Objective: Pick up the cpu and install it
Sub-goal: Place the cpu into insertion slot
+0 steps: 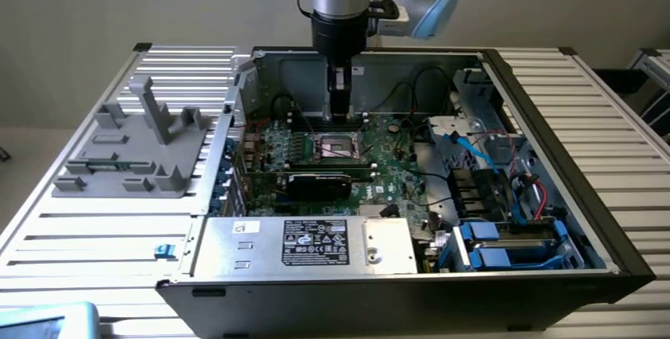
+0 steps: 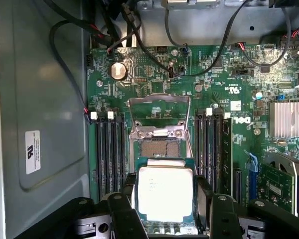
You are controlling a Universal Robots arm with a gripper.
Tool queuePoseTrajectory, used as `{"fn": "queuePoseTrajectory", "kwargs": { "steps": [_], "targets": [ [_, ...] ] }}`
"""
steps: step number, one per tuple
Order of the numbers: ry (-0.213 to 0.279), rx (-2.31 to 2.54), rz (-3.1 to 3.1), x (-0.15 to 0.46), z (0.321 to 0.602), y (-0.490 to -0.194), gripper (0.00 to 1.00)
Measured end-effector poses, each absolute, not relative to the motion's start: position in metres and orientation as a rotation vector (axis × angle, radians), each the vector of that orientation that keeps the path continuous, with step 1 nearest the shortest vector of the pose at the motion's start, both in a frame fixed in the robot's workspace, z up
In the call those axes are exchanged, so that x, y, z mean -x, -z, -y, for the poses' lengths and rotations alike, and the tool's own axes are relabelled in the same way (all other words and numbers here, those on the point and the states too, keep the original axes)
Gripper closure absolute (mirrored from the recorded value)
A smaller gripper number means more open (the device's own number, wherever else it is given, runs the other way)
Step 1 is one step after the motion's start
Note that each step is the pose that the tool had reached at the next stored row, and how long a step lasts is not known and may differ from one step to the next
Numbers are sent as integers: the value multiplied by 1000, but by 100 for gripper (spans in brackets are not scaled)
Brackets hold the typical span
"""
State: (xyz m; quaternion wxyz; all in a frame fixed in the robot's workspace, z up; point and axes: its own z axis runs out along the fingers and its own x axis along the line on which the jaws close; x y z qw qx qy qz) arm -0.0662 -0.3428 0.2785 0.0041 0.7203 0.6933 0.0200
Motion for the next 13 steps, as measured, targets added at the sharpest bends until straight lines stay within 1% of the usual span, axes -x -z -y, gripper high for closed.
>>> {"fn": "queuePoseTrajectory", "kwargs": {
  "steps": [13],
  "targets": [
    [-66, -2273, -2159, 65, 344, -255, 44]
  ]
}}
